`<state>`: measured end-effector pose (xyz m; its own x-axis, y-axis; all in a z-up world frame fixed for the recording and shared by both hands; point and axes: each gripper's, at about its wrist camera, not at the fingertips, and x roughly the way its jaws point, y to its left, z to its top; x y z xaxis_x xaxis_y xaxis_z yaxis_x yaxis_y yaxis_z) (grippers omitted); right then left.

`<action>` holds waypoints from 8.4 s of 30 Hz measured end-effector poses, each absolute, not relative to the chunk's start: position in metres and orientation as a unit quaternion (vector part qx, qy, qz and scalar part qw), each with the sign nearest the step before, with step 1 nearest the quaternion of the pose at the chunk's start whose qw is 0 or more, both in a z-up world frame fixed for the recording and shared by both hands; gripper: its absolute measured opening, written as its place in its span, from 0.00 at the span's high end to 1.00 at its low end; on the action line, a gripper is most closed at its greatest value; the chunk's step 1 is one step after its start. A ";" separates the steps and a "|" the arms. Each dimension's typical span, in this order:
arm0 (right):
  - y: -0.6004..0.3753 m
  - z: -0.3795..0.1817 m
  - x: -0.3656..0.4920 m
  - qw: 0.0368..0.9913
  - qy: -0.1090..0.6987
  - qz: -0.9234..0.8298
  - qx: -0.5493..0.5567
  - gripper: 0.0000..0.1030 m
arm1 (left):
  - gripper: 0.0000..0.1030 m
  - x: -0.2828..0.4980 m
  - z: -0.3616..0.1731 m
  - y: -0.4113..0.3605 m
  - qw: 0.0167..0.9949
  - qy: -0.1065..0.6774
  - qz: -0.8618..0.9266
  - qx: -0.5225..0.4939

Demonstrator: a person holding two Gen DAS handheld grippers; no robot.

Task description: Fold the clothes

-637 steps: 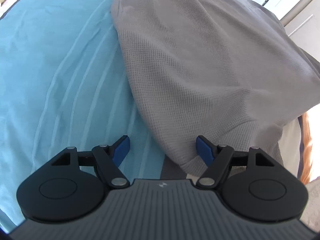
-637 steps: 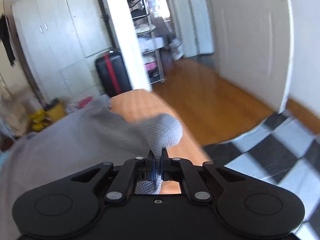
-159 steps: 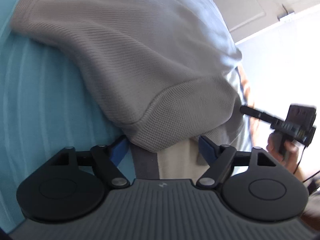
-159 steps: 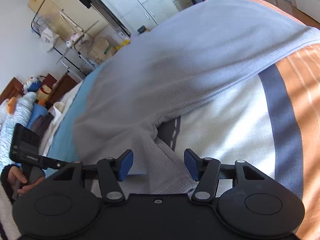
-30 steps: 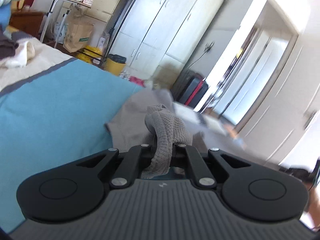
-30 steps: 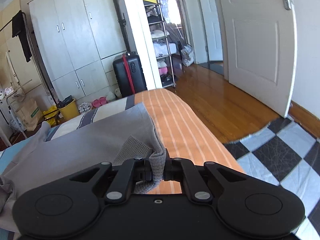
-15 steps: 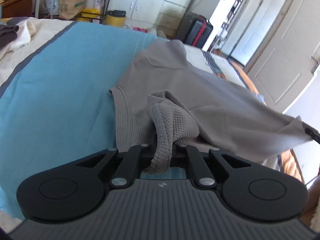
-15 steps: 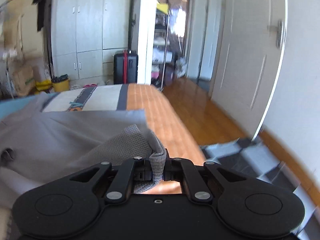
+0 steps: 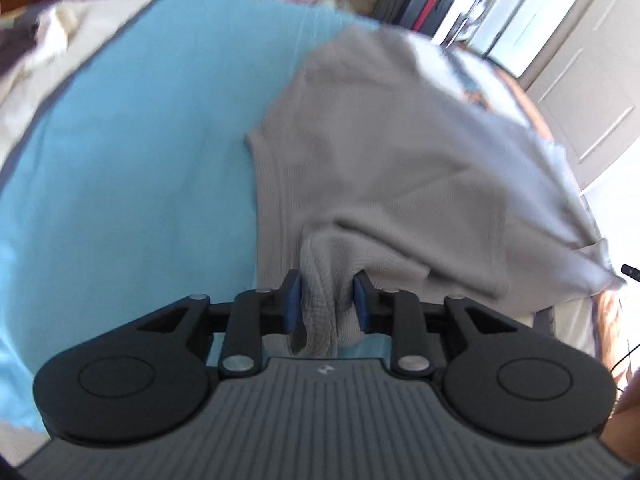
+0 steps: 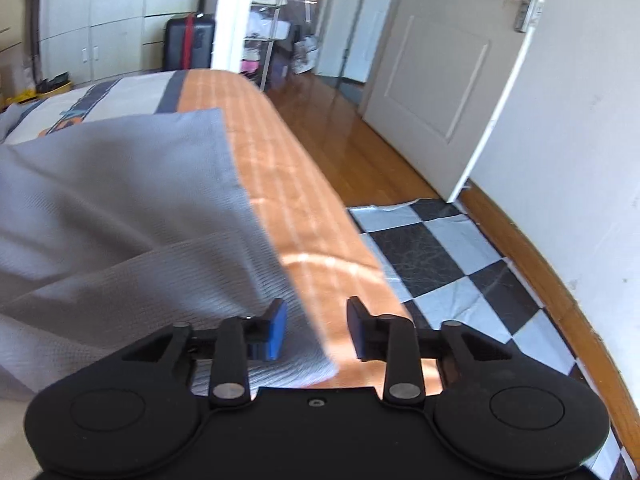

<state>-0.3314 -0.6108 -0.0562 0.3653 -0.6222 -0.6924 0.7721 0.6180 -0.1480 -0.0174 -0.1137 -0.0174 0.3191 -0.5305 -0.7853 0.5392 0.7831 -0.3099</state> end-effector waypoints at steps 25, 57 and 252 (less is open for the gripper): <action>-0.513 -0.052 -0.159 0.858 0.388 0.009 0.337 0.39 | 0.48 0.043 -0.033 -0.205 0.714 0.508 -0.458 0.147; -0.439 0.028 0.022 0.934 0.348 -0.064 0.057 0.96 | 0.87 0.064 -0.028 -0.161 0.751 0.411 -0.517 0.008; -0.575 -0.046 -0.307 0.917 0.316 -0.201 0.138 0.81 | 0.45 -0.064 -0.033 -0.466 0.731 0.503 -0.460 0.026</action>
<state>-0.3074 -0.5747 -0.0456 0.7186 -0.2823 -0.6355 0.4563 0.8810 0.1247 -0.0639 -0.4656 -0.0334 0.0693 -0.6467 -0.7596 0.6991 0.5746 -0.4254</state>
